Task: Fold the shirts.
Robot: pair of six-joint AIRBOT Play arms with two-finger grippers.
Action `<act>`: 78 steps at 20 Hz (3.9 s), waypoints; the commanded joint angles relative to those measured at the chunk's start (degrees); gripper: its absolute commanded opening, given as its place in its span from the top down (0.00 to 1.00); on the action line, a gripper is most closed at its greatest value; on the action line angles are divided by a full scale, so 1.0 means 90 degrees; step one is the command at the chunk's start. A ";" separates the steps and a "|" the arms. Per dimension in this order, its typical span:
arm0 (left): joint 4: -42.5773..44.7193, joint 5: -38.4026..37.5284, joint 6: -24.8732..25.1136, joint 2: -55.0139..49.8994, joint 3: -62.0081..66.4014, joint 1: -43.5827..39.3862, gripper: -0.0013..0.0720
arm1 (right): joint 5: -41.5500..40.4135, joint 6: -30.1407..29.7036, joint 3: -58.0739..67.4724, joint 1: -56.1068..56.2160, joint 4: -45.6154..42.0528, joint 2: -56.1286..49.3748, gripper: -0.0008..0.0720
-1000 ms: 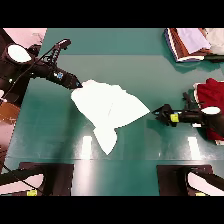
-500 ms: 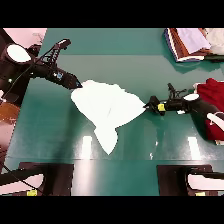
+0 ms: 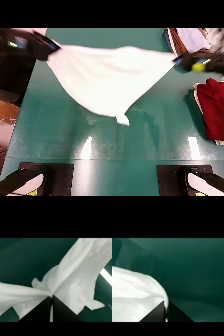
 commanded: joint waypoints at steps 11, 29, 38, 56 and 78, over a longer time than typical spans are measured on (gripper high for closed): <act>-0.0714 -0.1377 -0.0767 0.0971 0.0551 -0.0075 0.95 | 0.3087 0.0733 0.3565 -0.0857 -0.0532 0.0457 0.97; -0.0027 0.1219 -0.0175 -0.2244 -0.1984 -0.0053 0.14 | 0.2482 0.0794 0.1093 0.0202 -0.1355 -0.1783 0.97; -0.0245 -0.0381 -0.0860 -0.2033 -0.1955 0.1501 0.14 | 0.2523 0.0624 0.1134 -0.0017 -0.1353 -0.1681 0.97; -0.4133 0.3881 0.1137 -0.1506 -0.6215 0.0665 0.14 | 0.2229 0.0627 0.1134 -0.0017 -0.1350 -0.1681 0.97; -0.3257 0.0918 0.0882 0.1239 0.0976 0.2392 0.95 | 0.0777 0.0503 0.2531 -0.1367 -0.1314 0.1588 0.97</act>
